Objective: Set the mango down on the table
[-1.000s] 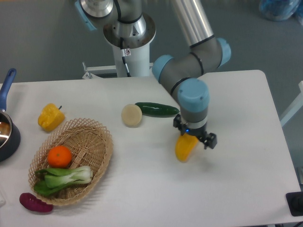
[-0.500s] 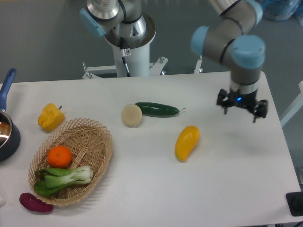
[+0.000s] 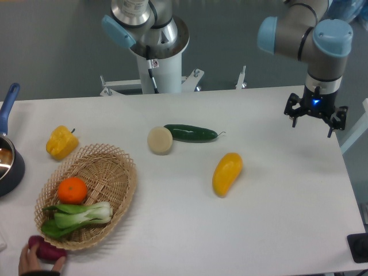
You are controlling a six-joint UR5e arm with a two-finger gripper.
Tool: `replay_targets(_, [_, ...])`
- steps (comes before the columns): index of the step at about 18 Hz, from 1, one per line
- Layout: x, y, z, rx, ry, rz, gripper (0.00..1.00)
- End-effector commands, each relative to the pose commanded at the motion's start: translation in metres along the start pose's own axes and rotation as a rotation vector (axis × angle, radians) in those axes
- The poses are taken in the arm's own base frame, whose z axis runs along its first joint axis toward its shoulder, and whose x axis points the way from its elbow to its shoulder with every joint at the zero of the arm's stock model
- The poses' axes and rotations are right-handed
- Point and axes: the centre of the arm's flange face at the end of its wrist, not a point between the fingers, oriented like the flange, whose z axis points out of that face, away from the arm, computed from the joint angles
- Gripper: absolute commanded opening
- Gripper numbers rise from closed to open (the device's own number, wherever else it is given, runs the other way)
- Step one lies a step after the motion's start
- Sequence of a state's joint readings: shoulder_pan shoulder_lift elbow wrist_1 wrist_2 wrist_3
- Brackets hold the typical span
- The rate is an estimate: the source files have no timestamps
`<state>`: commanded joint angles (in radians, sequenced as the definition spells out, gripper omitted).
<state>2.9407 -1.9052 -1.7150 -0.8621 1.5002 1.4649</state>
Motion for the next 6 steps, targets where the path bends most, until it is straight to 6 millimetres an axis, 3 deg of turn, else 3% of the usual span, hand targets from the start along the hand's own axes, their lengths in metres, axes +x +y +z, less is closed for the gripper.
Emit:
replay_targets(2, [-0.002, -0.0106, -0.0061, 0.001, -0.016, 0.018, 1.0])
replay_targets(6, [-0.0029, -0.0053, -0.005, 0.002, -0.013, 0.018, 1.0])
